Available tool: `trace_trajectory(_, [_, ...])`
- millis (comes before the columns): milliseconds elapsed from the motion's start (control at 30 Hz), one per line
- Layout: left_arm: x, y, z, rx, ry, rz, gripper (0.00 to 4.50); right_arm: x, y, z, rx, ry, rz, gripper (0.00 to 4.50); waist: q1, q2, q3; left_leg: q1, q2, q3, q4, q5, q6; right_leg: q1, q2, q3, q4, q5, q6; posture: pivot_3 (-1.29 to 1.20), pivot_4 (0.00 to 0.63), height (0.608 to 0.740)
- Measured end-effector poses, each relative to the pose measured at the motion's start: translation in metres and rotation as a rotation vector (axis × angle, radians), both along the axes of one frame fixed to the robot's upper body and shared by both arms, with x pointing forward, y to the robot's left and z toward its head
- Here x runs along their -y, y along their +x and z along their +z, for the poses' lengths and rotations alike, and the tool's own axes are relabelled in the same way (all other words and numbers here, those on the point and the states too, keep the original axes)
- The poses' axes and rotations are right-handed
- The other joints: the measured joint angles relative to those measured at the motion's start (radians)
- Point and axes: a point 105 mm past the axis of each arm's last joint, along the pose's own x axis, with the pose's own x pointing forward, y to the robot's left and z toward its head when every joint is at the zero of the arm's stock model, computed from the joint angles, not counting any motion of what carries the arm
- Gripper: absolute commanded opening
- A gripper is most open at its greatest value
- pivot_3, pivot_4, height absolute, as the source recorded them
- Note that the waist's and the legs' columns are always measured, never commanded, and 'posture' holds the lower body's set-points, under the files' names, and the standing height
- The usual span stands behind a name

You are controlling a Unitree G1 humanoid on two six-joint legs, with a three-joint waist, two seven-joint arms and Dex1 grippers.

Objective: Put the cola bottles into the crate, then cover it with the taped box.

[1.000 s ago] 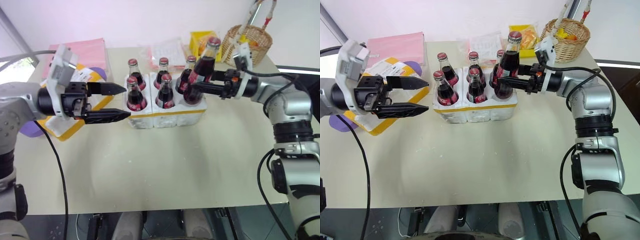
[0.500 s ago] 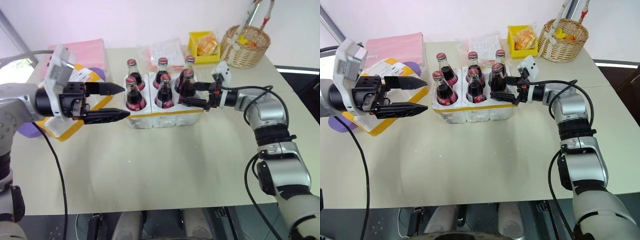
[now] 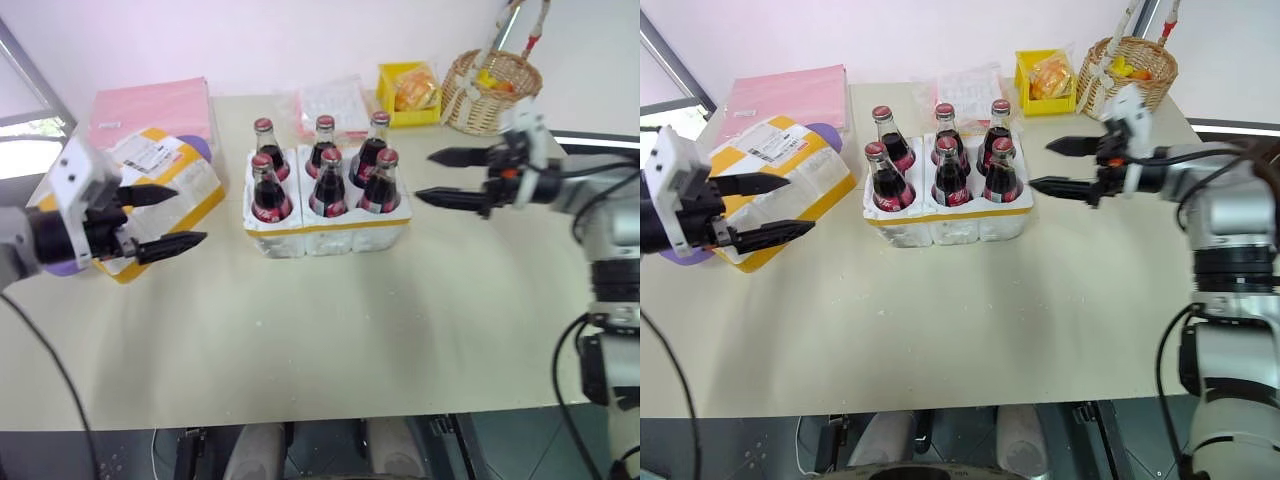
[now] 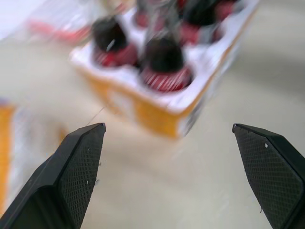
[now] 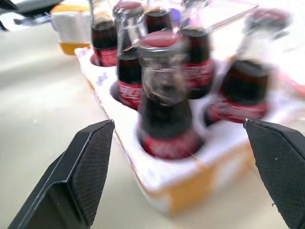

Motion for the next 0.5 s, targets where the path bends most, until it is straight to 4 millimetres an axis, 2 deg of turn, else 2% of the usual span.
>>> trace_trajectory(100, [-0.021,-0.013,-0.007,0.060,0.156,0.111,4.50,0.009,-0.008,0.008,-0.013,-0.022,0.011,4.43,-0.004,0.000,0.000,0.001,0.003,0.004,-0.001,0.000,0.001,0.000,0.000,0.001,-0.001,-0.001,-0.002,0.00,0.150,0.738])
trace_trajectory(200, [-0.048,-0.033,-0.030,0.033,0.359,0.207,4.50,0.013,-0.021,0.022,-0.027,-0.012,0.051,4.43,-0.002,0.001,0.001,0.001,0.005,0.006,-0.002,-0.001,0.001,-0.002,0.001,0.002,-0.001,-0.001,-0.005,0.00,0.150,0.738])
trace_trajectory(267, [-0.066,-0.045,-0.040,0.015,0.428,0.283,4.50,0.008,-0.032,0.034,-0.009,-0.003,0.100,4.43,-0.001,0.001,0.001,0.001,0.006,0.006,-0.002,-0.001,0.002,-0.002,0.002,0.002,-0.001,-0.001,-0.005,0.00,0.150,0.738])
trace_trajectory(367, [-0.101,-0.059,-0.045,0.031,0.542,0.445,4.50,-0.005,-0.044,0.053,0.032,0.041,0.175,4.43,0.000,0.001,0.000,0.001,0.008,0.007,-0.001,-0.001,0.001,-0.002,0.002,0.002,-0.001,-0.001,-0.006,0.00,0.150,0.738])
trace_trajectory(500, [-0.139,-0.064,-0.056,0.055,0.680,0.604,4.50,-0.020,-0.057,0.066,0.032,0.100,0.251,4.43,0.008,0.000,0.000,0.001,0.009,0.007,0.000,-0.002,0.001,-0.001,0.001,0.002,-0.002,-0.001,-0.007,0.00,0.150,0.738])
